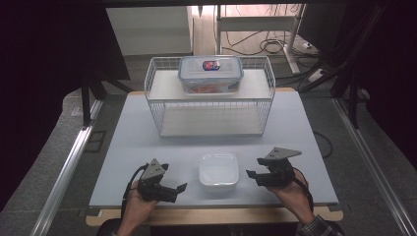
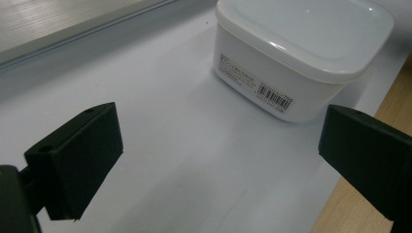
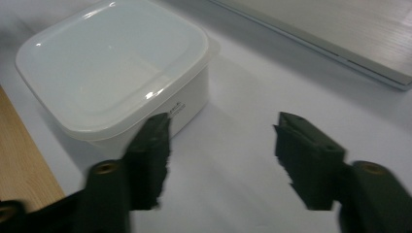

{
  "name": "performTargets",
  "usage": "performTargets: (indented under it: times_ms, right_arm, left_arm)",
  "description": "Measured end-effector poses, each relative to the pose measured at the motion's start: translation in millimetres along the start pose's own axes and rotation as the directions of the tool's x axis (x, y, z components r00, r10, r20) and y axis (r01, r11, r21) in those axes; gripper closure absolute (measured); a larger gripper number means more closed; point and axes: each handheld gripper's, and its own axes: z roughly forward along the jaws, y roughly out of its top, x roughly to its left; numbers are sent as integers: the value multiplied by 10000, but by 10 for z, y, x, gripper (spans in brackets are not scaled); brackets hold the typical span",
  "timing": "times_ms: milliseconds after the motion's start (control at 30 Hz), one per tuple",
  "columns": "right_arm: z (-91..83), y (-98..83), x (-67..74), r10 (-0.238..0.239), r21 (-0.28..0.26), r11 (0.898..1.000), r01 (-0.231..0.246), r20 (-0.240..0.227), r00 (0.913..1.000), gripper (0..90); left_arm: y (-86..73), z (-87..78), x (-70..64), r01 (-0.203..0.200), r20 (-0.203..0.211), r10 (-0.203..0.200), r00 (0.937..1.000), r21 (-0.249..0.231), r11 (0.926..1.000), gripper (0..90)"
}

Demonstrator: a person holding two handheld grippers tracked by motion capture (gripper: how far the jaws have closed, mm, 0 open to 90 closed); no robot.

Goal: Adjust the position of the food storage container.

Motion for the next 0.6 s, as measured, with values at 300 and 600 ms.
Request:
performTargets:
  times_ms: [300, 600]
  right_arm:
    - [0, -97, 59, -542, -175, 9984, 533, -538, 9971, 62]
    - [24, -125, 4, -343, -21, 9994, 342, -657, 9973, 48]
  left_arm:
    - [-10, 4, 9, 52, 260, -48, 9997, -146, 9999, 16]
    - [12, 41, -9, 187, 152, -190, 9997, 230, 9996, 28]
